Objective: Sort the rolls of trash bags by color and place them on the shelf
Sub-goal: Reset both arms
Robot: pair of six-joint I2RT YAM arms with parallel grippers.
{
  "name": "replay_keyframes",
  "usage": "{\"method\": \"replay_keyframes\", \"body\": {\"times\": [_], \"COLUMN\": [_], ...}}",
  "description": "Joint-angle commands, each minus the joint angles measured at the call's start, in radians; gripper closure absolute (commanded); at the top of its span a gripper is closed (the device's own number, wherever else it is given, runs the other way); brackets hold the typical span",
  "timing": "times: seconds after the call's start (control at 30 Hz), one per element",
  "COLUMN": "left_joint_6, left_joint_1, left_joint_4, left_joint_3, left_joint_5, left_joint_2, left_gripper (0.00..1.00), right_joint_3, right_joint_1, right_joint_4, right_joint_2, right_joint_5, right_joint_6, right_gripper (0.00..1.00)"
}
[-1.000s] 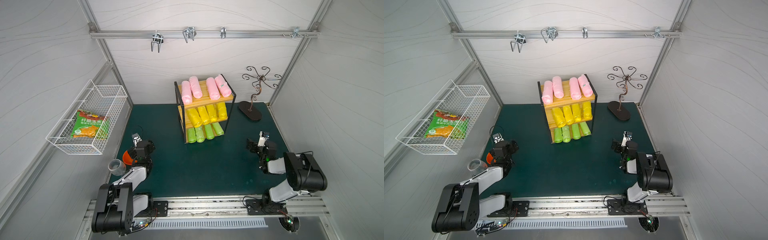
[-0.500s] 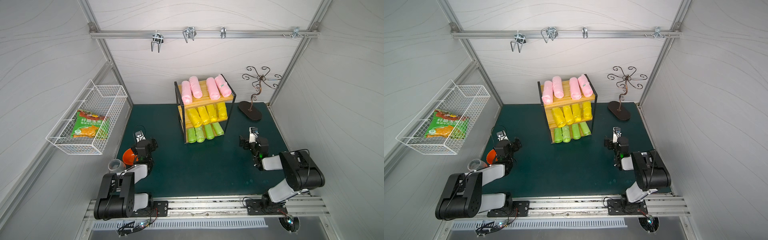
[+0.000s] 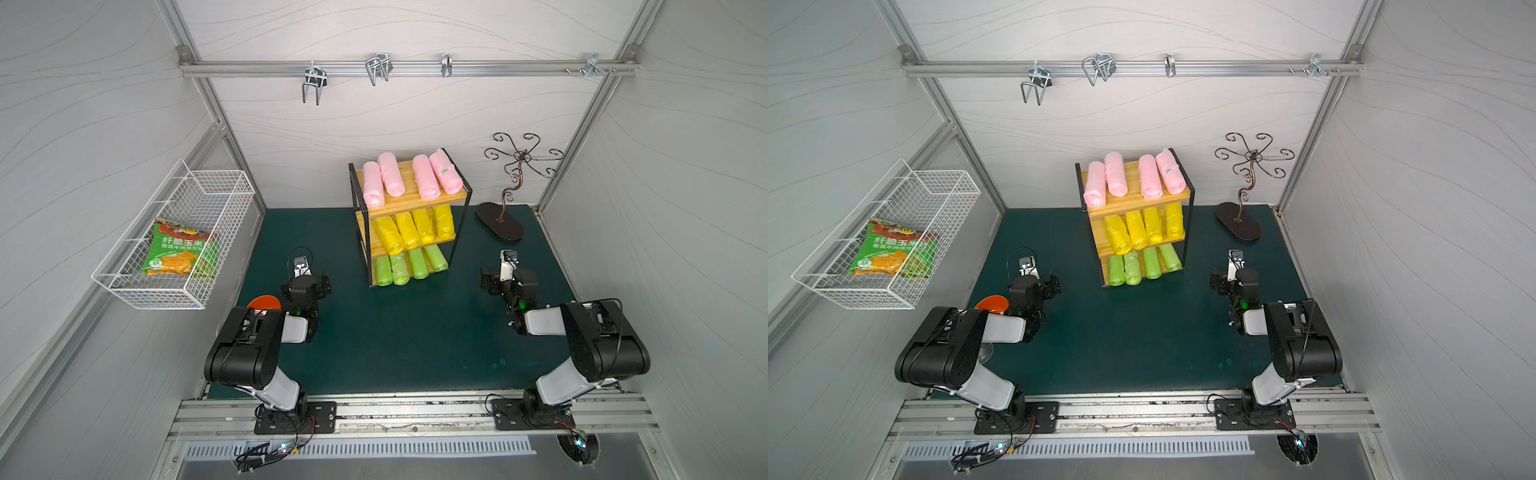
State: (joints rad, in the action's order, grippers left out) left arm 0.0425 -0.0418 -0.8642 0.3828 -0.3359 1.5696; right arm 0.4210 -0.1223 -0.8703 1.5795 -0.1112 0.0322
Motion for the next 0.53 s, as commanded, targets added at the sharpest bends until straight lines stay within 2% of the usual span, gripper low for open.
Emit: {"method": "replay_keyframes", "body": {"times": [0.0, 0.43, 0.5], "left_joint_6": [0.008, 0.002, 0.002], "left_joint_1": [0.011, 0.0, -0.001], "left_joint_4": [-0.015, -0.029, -0.03], "left_joint_3": [0.025, 0.016, 0.017], "left_joint_5": [0.013, -0.004, -0.005], "left_joint_2": [-0.008, -0.011, -0.011], "left_gripper": [0.01, 0.01, 0.01], "right_joint_3": [0.009, 0.022, 0.025], "right_joint_1": [0.006, 0.024, 0.044], "right_joint_4": [0.036, 0.056, 0.065], "right_joint_2": [-0.001, 0.003, 0.001], "right_joint_5": [0.021, 0.062, 0.108], "right_joint_6": [-0.008, -0.016, -0.025], "right_gripper": [0.01, 0.01, 0.01]}}
